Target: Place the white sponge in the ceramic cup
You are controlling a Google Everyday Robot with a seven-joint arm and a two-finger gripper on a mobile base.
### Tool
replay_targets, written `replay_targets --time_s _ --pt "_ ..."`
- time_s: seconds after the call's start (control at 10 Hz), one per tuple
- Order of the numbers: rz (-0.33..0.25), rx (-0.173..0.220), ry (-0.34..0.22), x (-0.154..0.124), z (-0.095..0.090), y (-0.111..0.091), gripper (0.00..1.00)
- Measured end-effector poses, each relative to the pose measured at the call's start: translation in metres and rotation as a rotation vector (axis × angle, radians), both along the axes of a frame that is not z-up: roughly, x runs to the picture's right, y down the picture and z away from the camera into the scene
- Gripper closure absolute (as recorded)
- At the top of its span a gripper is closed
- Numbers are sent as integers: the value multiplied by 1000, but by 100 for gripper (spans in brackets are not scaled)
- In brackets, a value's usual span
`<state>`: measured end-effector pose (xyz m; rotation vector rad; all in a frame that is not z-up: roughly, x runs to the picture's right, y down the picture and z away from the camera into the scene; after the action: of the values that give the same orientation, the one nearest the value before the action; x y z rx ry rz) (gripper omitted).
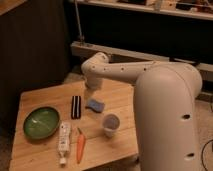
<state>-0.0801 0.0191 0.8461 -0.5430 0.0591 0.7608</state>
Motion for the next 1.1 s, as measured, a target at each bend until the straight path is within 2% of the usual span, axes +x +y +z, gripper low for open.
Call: replay_targets --time_s 0.3,0.7,1.1 --pt "6 -4 -1 2 1 1 35" --pt "-25 13 -90 -1 14 13 35" --pt "-75 -26 -97 -12 24 30 35"
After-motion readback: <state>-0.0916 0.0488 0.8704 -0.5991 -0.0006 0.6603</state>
